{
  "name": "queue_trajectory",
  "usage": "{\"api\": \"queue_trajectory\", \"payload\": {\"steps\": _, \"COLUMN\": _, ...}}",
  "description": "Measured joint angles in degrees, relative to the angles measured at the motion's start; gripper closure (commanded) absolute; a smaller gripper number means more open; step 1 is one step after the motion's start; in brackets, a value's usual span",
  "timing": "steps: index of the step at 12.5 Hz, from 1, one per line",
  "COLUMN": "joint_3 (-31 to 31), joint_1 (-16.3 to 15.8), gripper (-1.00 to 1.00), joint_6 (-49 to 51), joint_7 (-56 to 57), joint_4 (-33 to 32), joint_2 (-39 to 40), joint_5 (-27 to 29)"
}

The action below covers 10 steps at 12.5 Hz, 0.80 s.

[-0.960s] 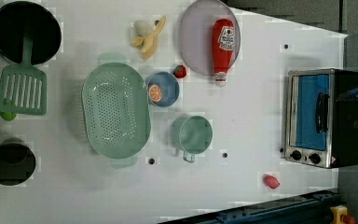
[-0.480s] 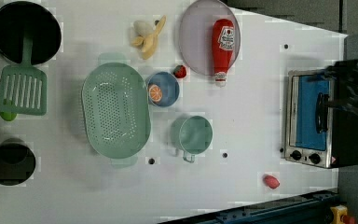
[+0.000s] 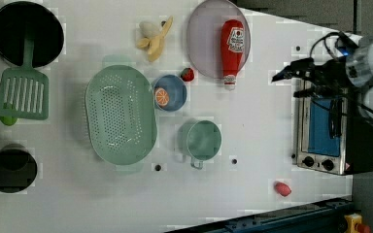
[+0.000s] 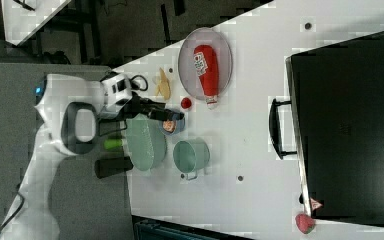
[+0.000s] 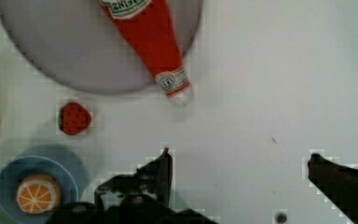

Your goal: Pick ketchup from plate and place it on table.

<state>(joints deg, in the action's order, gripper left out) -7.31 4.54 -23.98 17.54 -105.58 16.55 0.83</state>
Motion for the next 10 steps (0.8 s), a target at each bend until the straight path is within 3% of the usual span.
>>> {"api": "queue_trajectory", "payload": {"steps": 4, "joint_3": 0.1, "joint_1": -0.6, "gripper": -1.0, "joint_6": -9.2, "joint_7": 10.3, "joint_4": 1.1, "joint_2": 7.7, "joint_5": -1.7}}
{"api": "queue_trajectory", "payload": {"steps": 10, "joint_3": 1.0, "joint_1": -1.9, "gripper": -1.0, "joint_6": -19.6, "joint_7": 13.8, "joint_4": 6.4, "joint_2": 19.9, "joint_5": -4.7}}
